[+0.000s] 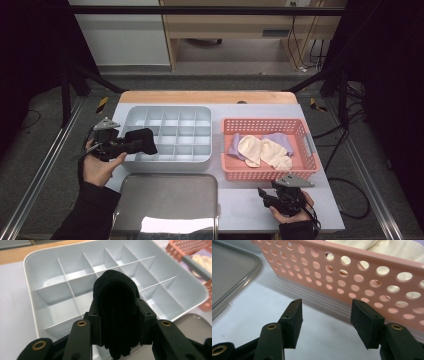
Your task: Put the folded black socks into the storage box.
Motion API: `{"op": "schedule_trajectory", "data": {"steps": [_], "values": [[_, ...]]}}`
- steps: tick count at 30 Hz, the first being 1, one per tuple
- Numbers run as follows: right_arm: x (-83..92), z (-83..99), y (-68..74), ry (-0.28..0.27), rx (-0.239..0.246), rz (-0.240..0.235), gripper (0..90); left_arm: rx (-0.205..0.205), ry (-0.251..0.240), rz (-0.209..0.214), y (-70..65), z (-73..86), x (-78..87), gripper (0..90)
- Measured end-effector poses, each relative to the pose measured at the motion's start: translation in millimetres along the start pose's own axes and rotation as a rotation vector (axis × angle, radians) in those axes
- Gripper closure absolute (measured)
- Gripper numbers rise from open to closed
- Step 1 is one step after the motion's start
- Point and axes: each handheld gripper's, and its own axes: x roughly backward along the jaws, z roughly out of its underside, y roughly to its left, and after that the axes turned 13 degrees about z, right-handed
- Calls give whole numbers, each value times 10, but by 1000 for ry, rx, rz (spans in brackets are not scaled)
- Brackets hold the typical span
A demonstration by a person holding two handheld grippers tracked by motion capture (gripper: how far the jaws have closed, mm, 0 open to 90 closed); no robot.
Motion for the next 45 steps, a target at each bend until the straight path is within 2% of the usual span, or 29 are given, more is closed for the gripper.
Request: {"op": "schedule_trajectory", "data": {"steps": [5, 10, 13, 25, 31, 37, 42, 45], "values": [[-2, 0, 3, 4, 0, -2, 435, 10, 39, -33, 92, 59, -55, 626], [-10, -2, 6, 4, 6, -4, 435, 12, 69, -34, 144, 113, -104, 627], [-16, 0, 7, 9, 6, -1, 435, 9, 105, -35, 162, 137, -137, 629], [-28, 1, 10, 16, 9, -7, 432, -15, 190, 11, 66, 149, -269, 638], [-33, 2, 15, 19, 11, -9, 430, -16, 208, -32, 41, 134, -396, 638], [-40, 5, 21, 24, 15, -10, 428, 34, 240, -48, 74, 136, -444, 645], [-40, 6, 18, 24, 16, -11, 426, 35, 247, -62, 85, 151, -423, 655], [-39, 5, 28, 30, 11, -14, 425, 19, 254, -81, 63, 148, -436, 657]]}}
